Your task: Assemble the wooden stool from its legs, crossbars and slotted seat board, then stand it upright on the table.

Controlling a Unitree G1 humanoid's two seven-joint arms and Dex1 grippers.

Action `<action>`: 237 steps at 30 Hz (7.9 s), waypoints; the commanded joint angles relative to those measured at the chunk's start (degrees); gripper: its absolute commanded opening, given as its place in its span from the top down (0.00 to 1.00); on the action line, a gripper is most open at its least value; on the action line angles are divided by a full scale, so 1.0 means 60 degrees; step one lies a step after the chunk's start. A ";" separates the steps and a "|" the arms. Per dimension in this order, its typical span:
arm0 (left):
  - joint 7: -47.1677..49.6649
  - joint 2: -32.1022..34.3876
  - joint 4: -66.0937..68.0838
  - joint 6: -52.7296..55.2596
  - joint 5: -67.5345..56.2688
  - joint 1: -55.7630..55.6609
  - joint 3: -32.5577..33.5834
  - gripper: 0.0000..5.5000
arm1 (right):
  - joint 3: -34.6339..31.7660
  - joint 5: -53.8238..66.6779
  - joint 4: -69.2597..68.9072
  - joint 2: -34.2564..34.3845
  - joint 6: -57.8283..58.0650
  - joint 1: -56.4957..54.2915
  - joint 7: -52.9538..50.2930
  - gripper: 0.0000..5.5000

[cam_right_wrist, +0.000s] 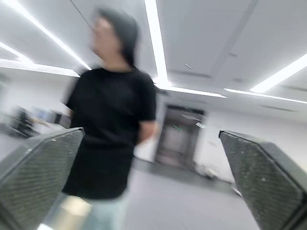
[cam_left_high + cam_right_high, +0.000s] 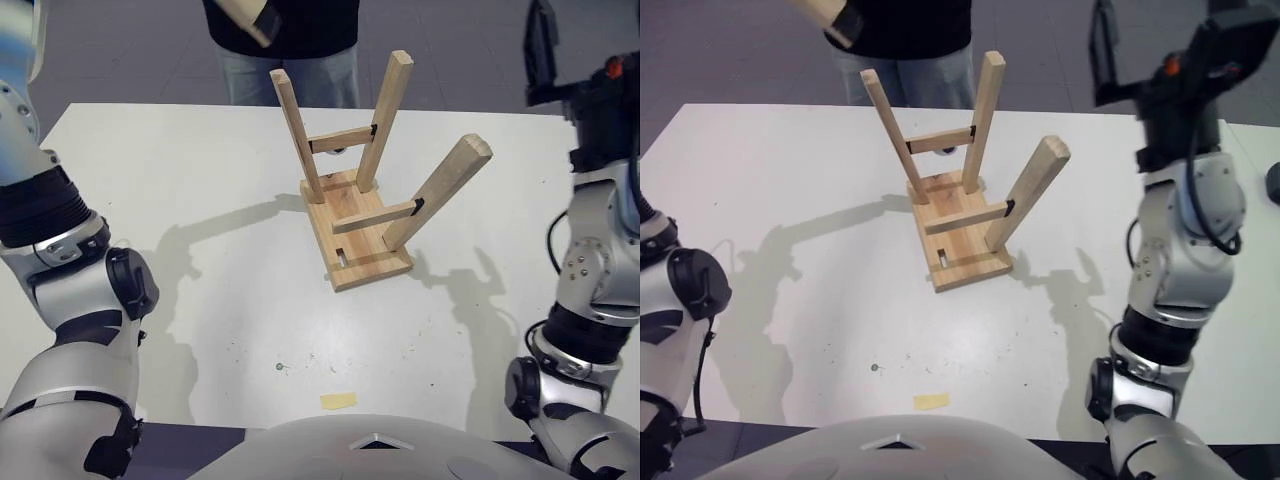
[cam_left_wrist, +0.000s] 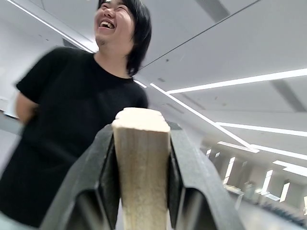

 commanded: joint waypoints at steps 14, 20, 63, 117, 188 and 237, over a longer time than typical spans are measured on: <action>-0.1997 0.1311 0.0911 -0.0235 0.4302 0.1975 -0.0351 0.81 | -0.0021 0.4344 -0.1197 -0.1055 0.2170 0.1434 0.2926 0.02; -0.2544 0.1091 0.0904 -0.0062 0.4261 0.2183 -0.0081 0.81 | -0.0342 0.8623 -0.1387 -0.1515 0.3924 0.0871 0.3196 0.02; -0.2558 -0.1684 0.0286 0.0940 0.4548 0.1798 -0.0933 0.81 | 0.5212 0.0909 -0.1247 -0.1218 0.0720 0.2759 0.2531 0.63; -0.3780 -0.2563 -0.0644 -0.0153 0.5538 0.5496 -0.3061 0.80 | 0.5178 0.1476 -0.1167 -0.0163 0.0964 0.3501 0.2794 0.63; -0.6000 -0.1098 -0.2488 -0.0750 0.4757 0.5890 -0.4772 0.79 | 0.1059 1.1824 0.0054 -0.1268 0.4146 -0.1386 0.0874 0.02; -0.2174 -0.0984 -0.1383 -0.2681 0.8821 0.7443 -0.5795 0.79 | 0.0957 0.7483 -0.0858 0.0905 0.2007 -0.1051 -0.0964 0.02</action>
